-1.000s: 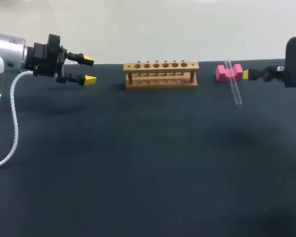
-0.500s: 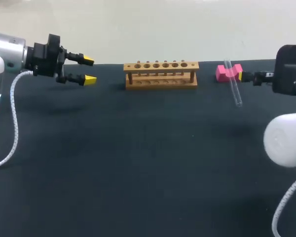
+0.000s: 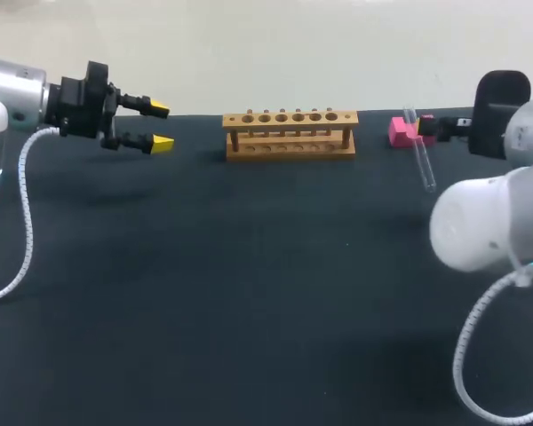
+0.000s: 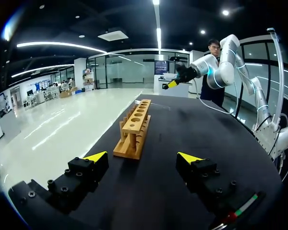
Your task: Grasp the test tube, adjust it, and insert it.
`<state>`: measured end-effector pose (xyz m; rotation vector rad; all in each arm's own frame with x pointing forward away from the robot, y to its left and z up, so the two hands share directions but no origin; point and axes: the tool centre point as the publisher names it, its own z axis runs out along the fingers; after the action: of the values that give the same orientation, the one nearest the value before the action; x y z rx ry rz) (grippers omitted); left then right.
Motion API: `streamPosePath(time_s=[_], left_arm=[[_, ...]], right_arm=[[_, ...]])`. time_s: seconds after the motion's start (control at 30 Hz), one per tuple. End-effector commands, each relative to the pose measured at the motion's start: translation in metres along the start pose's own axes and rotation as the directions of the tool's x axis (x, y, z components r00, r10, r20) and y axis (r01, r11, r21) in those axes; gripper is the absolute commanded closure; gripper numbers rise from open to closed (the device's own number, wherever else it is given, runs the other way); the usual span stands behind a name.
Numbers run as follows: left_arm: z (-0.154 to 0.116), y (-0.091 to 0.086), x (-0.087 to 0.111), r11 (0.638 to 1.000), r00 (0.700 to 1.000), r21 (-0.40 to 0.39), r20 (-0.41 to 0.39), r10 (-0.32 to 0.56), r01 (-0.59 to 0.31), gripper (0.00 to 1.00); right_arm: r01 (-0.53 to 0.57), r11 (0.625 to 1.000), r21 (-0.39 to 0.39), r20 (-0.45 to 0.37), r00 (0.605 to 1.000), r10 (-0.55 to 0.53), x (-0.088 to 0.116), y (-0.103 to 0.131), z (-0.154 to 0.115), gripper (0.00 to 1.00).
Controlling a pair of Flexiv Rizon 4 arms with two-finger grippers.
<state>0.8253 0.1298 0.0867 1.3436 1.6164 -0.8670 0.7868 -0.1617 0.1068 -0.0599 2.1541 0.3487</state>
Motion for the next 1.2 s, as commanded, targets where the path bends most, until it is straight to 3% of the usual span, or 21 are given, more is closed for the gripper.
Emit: streamPosePath(time_s=[0.03,0.23,1.0,1.2], left_arm=[[0.000,-0.001,0.001,1.000,1.000,-0.004,0.003,0.003,-0.003,0.00],[0.000,-0.001,0.001,1.000,1.000,-0.004,0.003,0.003,-0.003,0.00],[0.000,-0.001,0.001,1.000,1.000,-0.004,0.003,0.003,-0.003,0.00],[0.000,-0.001,0.001,1.000,1.000,-0.004,0.003,0.003,-0.003,0.00]], right_arm=[[-0.003,0.895,0.447,0.010,1.000,-0.001,0.003,0.002,0.014,0.00],[-0.040,0.860,0.509,0.006,0.999,0.043,0.007,-0.003,0.019,0.00],[-0.040,0.860,0.509,0.006,0.999,0.043,0.007,-0.003,0.019,0.00],[-0.049,0.882,0.468,0.030,0.999,0.039,0.009,-0.005,0.033,0.00]])
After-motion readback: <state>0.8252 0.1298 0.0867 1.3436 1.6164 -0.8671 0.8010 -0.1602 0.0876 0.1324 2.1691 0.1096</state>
